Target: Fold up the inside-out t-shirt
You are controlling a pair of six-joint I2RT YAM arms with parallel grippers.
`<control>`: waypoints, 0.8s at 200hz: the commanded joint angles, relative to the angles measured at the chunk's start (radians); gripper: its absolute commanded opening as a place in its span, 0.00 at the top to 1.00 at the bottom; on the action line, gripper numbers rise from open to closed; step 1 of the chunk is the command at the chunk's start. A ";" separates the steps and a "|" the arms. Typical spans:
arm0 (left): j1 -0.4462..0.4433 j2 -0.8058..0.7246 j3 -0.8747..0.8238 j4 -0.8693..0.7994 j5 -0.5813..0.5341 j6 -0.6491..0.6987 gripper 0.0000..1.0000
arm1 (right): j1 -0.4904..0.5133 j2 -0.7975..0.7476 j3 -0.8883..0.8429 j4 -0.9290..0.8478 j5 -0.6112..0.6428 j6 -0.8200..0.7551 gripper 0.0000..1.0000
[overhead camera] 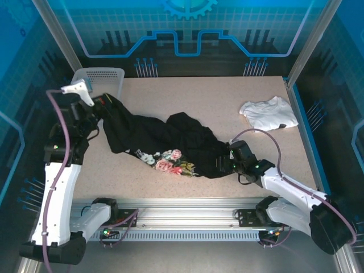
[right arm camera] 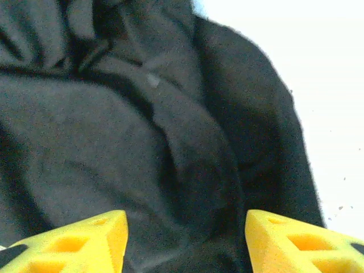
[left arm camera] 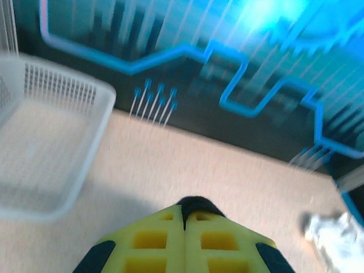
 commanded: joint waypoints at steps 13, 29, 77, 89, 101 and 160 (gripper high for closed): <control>0.010 -0.046 -0.092 -0.002 0.087 0.014 1.00 | -0.020 0.217 0.257 -0.012 0.039 -0.109 0.36; 0.012 -0.048 -0.110 0.012 0.097 0.015 1.00 | -0.029 0.354 0.360 -0.036 0.009 -0.157 0.35; 0.011 -0.039 -0.131 0.033 0.119 0.025 1.00 | -0.055 0.625 0.560 0.022 -0.192 -0.200 0.41; 0.011 -0.040 -0.137 0.036 0.120 0.028 1.00 | -0.075 0.675 0.592 0.027 -0.239 -0.186 0.47; 0.012 -0.040 -0.139 0.039 0.121 0.030 1.00 | -0.092 0.717 0.609 0.040 -0.281 -0.176 0.55; 0.013 -0.022 -0.124 0.041 0.115 0.023 1.00 | -0.200 0.595 0.583 0.095 -0.479 -0.170 1.00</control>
